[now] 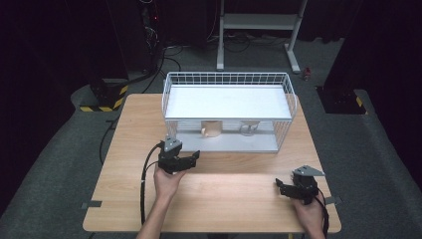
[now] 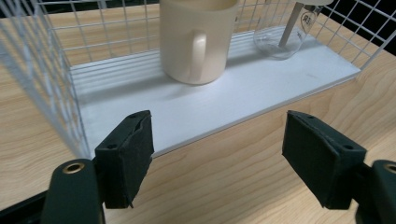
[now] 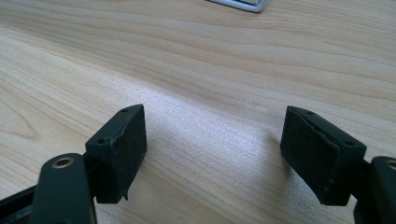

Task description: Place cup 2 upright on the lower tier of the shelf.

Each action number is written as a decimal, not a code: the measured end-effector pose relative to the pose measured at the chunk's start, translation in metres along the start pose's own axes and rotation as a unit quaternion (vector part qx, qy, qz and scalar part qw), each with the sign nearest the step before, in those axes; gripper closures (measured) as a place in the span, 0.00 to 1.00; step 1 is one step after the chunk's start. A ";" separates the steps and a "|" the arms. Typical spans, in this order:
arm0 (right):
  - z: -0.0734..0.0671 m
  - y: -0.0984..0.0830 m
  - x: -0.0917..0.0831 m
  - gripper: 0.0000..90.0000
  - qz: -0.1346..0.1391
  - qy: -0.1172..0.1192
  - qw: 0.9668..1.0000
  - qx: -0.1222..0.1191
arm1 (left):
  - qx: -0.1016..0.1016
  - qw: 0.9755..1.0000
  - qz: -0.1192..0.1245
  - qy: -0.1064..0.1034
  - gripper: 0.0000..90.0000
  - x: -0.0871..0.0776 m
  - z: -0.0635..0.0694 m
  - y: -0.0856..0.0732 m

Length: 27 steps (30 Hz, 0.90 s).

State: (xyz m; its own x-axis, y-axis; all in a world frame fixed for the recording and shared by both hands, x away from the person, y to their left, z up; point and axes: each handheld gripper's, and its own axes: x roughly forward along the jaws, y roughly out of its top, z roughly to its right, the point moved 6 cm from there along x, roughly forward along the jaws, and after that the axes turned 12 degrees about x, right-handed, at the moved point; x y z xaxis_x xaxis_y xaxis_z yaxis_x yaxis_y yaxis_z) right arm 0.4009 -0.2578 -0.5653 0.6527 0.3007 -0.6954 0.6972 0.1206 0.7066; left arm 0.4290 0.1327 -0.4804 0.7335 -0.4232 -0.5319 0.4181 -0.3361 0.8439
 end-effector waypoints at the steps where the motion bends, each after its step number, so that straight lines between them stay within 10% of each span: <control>1: 0.000 0.000 0.000 0.25 0.000 0.000 1.000 0.000 | 0.000 1.000 0.000 0.000 0.28 0.000 0.000 0.000; 27: 0.000 0.000 0.000 0.25 0.000 -0.002 1.000 0.005 | -0.007 1.000 -0.003 0.014 0.27 -0.038 -0.011 -0.026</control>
State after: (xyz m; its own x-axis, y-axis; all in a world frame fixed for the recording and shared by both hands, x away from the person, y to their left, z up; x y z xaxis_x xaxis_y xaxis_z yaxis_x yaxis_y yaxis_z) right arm 0.4004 -0.2576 -0.5652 0.6533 0.2974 -0.6962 0.7005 0.1113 0.7049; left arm 0.3960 0.1669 -0.4816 0.7453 -0.3979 -0.5350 0.4296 -0.3271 0.8417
